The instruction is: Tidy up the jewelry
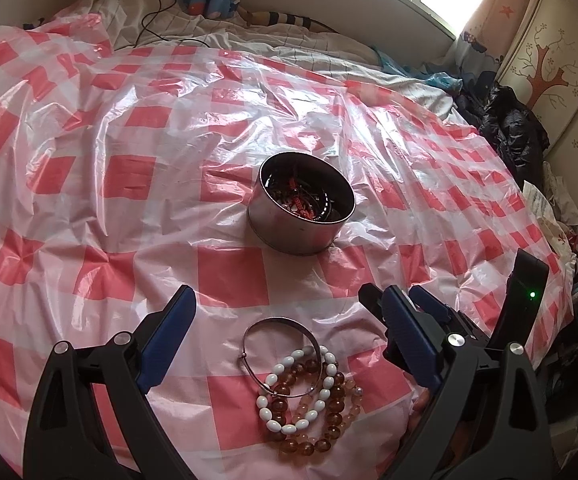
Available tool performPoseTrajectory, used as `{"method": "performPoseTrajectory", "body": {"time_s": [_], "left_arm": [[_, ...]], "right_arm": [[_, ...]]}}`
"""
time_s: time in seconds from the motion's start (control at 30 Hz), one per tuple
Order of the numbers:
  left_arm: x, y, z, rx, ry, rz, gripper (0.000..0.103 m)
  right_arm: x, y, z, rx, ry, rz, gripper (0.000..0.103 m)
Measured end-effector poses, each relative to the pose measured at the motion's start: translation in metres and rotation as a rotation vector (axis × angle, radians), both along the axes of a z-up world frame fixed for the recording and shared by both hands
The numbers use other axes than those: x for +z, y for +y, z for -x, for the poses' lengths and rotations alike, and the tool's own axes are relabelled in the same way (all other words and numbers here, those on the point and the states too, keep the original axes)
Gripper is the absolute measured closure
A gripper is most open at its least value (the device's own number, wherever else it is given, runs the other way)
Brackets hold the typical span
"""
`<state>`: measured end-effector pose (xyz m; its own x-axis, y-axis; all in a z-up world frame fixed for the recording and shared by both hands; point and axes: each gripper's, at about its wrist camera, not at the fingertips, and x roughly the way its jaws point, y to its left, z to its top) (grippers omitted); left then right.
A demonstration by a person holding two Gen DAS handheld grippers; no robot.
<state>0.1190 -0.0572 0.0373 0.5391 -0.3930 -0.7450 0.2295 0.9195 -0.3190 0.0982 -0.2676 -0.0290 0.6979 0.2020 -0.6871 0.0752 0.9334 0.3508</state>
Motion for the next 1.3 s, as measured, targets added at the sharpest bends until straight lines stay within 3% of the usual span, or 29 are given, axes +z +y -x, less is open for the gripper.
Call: {"method": "performPoseTrajectory", "body": {"time_s": [1.3], "left_arm": [[-0.0022,-0.0045,0.0009,-0.020,-0.005,-0.048,0.012]], "right_arm": [[-0.0006,0.0019,-0.0008,0.002,0.003,0.005,0.010]]}}
